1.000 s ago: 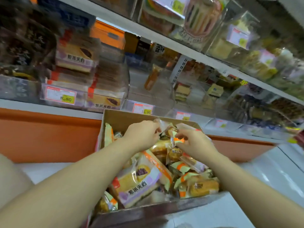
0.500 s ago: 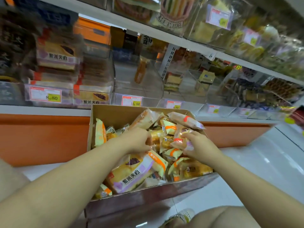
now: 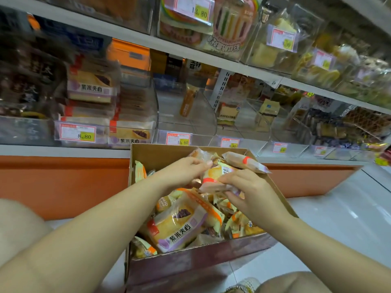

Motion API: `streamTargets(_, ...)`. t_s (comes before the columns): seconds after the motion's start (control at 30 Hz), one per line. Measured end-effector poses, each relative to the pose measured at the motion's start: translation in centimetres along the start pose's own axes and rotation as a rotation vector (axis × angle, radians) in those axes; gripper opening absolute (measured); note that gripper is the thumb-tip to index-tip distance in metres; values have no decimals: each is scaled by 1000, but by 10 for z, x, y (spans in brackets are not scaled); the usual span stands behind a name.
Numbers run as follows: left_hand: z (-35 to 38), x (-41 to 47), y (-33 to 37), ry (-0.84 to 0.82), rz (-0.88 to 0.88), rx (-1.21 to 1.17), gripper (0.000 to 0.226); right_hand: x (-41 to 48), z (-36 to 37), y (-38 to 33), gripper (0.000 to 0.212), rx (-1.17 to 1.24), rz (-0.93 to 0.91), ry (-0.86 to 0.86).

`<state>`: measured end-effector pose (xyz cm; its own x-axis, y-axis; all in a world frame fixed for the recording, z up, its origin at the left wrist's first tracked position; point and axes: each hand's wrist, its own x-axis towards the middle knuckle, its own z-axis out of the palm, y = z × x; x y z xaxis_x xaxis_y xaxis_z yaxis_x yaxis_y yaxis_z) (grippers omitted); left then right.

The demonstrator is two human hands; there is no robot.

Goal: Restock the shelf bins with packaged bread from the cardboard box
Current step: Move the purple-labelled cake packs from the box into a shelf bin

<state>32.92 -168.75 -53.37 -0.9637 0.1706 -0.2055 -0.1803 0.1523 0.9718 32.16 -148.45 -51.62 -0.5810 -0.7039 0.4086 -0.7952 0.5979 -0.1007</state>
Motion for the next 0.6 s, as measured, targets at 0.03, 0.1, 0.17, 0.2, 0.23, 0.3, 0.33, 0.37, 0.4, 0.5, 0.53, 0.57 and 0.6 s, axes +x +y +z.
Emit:
streamTargets(0.03, -3, -1, -1, 21, -10, -46, 29, 2, 3, -2, 25, 12, -19, 25)
streamTargets(0.1, -11, -1, -5, 55, -35, -134, 58, 7, 9, -4, 31, 60, -36, 11)
streamTargets(0.17, -18, -3, -9, 131, -11, -131, 66, 13, 14, -7, 34, 137, -49, -46)
streamTargets(0.2, -22, -6, -11, 189, 15, -97, 66, 15, 17, -8, 34, 179, -51, -57)
streamTargets(0.23, -27, -9, -12, 255, 49, -50, 64, 18, 20, -10, 33, 217, -40, -53)
streamTargets(0.3, -38, -16, -13, 378, 111, 56, 61, 24, 23, -11, 30, 268, 33, -52)
streamTargets(0.33, -44, -18, -13, 420, 133, 100, 60, 27, 25, -12, 29, 279, 102, -91)
streamTargets(0.37, -50, -20, -14, 453, 151, 140, 59, 29, 29, -12, 32, 285, 182, -175)
streamTargets(0.4, -55, -22, -14, 482, 160, 181, 58, 30, 33, -13, 37, 297, 261, -297)
streamTargets(0.5, -67, -23, -17, 527, 177, 237, 58, 34, 52, -19, 55, 341, 373, -528)
streamTargets(0.53, -69, -23, -17, 531, 184, 242, 57, 35, 57, -22, 57, 340, 387, -550)
streamTargets(0.57, -71, -23, -18, 536, 189, 251, 57, 38, 61, -25, 58, 343, 407, -560)
streamTargets(0.6, -73, -23, -19, 541, 191, 260, 57, 41, 64, -27, 58, 351, 428, -570)
